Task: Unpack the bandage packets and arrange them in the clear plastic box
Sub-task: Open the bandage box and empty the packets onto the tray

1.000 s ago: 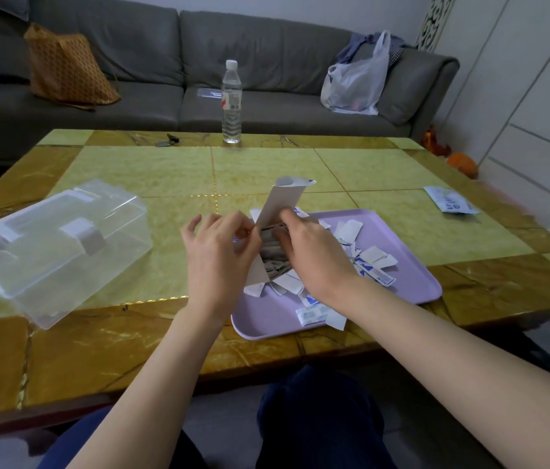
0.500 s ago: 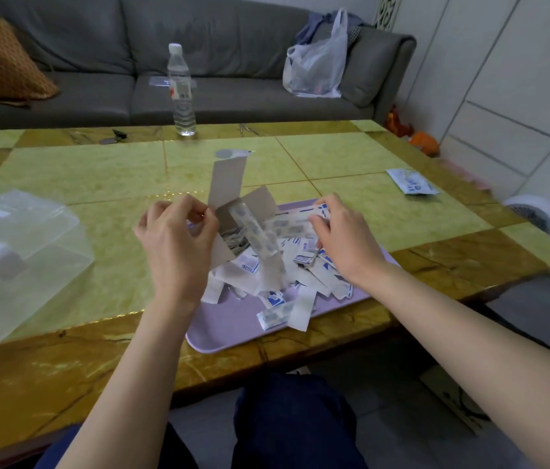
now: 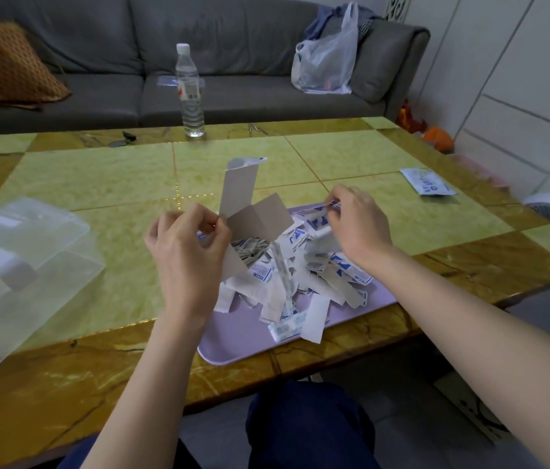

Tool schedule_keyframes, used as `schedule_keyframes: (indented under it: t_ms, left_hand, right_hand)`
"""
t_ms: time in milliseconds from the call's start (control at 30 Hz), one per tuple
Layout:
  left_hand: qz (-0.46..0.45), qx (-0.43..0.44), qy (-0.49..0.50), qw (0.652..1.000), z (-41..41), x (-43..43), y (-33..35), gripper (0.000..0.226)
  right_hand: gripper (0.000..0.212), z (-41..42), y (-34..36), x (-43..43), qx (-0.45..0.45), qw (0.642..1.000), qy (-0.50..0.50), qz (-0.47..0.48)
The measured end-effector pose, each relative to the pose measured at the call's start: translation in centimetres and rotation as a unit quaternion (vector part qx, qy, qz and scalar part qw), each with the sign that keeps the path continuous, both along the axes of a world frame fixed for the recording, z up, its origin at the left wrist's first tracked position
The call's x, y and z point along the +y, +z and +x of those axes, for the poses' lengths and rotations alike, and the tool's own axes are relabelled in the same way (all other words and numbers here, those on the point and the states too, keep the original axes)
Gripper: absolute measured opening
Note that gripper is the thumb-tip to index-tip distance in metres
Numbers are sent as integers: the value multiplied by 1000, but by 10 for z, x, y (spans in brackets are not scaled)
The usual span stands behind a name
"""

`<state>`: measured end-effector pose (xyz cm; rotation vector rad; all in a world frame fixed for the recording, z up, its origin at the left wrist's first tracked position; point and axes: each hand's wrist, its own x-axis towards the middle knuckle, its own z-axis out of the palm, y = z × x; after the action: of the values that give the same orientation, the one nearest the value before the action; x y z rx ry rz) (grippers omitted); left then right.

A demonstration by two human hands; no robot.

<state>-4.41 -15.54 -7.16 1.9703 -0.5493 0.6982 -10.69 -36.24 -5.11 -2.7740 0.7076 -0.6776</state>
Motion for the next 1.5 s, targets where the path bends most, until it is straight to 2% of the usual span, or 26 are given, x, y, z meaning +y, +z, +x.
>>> schedule_keyframes:
  t_ms: [133, 200, 300, 400, 500, 600, 667, 767, 833, 1033, 1200, 1267, 1367, 1433, 1500]
  left_hand:
    - [-3, 2, -1, 1000, 0, 0, -1, 15]
    - [-6, 4, -1, 1000, 0, -1, -1, 15]
    - [-9, 5, -8, 1000, 1, -3, -2, 15]
    - [-8, 4, -14, 1000, 1, -3, -4, 15]
    - [-6, 8, -20, 1000, 0, -2, -5, 14]
    - [-4, 8, -24, 1000, 0, -2, -5, 15]
    - [-4, 7, -29, 1000, -1, -1, -5, 15]
    - [-11, -2, -53, 999, -5, -2, -4, 15]
    - [-7, -11, -74, 997, -8, -3, -5, 16]
    - [-16, -4, -110, 994, -11, -3, -2, 14]
    - [-52, 30, -131, 990, -15, -3, 2, 14]
    - [-59, 34, -134, 989, -13, -3, 1, 15]
    - [-69, 45, -132, 988, -10, -2, 0, 14]
    - [-72, 46, -130, 988, -11, -2, 0, 14]
    - [-64, 37, -135, 988, -15, -3, 0, 14]
  right_hand:
    - [19, 10, 1, -3, -34, 999, 2, 29]
    - [32, 13, 3, -4, -48, 998, -4, 46]
    - [58, 12, 4, 0, -25, 997, 19, 71]
    - [71, 8, 0, 11, 10, 995, 56, 80]
    - [62, 6, -5, 26, -12, 994, 79, 69]
    - [30, -1, -7, 46, -60, 982, 175, 30]
    - [20, -6, -8, 57, -31, 972, 233, 6]
    - [24, -4, -11, 64, 82, 971, 224, 1]
    - [26, -1, -11, 64, 114, 971, 210, 6]
    - [25, 0, -8, 64, 81, 976, 188, -75]
    - [22, 1, -8, 65, 89, 978, 166, -92]
    - [17, 3, -9, 65, 64, 981, 171, -61]
    - [20, 3, -6, 64, 42, 977, 203, 51]
    - [29, 2, -4, 64, 57, 971, 222, 67]
    - [29, 1, -4, 65, 66, 971, 224, 41]
